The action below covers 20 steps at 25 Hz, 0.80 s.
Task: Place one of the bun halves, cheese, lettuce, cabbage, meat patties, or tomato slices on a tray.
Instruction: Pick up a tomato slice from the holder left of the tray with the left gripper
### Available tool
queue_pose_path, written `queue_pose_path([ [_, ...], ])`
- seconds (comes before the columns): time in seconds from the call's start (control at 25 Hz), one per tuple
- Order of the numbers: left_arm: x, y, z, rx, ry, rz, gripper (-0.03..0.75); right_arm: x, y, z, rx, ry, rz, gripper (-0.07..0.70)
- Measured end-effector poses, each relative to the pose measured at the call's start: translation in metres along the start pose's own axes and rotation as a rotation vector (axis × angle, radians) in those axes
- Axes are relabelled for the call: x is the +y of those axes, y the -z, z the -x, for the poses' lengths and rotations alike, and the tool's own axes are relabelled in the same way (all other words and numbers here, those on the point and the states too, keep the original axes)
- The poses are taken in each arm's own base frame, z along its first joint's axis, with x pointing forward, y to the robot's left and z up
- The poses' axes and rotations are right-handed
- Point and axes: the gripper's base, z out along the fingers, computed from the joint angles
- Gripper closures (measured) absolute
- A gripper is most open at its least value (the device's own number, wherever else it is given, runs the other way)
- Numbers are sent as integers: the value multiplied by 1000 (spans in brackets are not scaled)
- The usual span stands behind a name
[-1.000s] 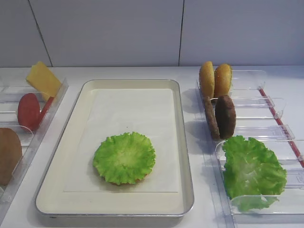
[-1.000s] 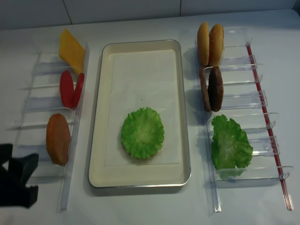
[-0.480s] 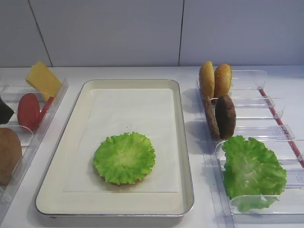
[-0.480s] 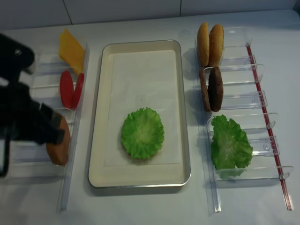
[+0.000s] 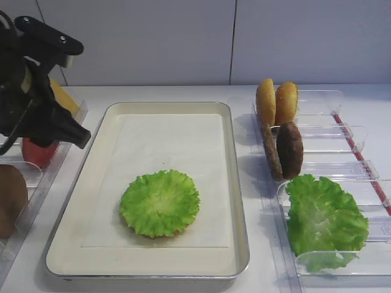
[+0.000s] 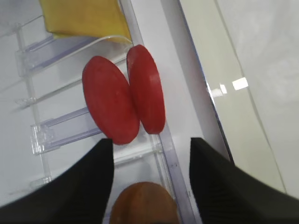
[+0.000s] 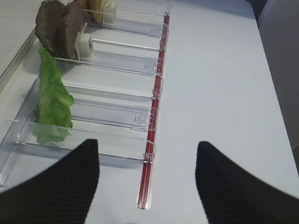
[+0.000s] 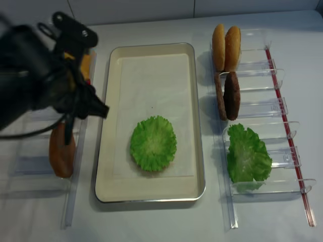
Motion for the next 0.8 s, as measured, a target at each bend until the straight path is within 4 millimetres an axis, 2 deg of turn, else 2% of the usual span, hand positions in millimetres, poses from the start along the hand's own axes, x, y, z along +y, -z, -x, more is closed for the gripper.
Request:
queue_pose_path([
  [0.28, -13, -38, 20, 69, 34, 94, 383, 0, 0, 0, 0, 0, 0, 166],
  [0.56, -23, -59, 34, 83, 18, 105, 383, 0, 0, 0, 0, 0, 0, 169],
  [0.8, -25, -73, 35, 111, 5, 119, 383, 0, 0, 0, 0, 0, 0, 168],
])
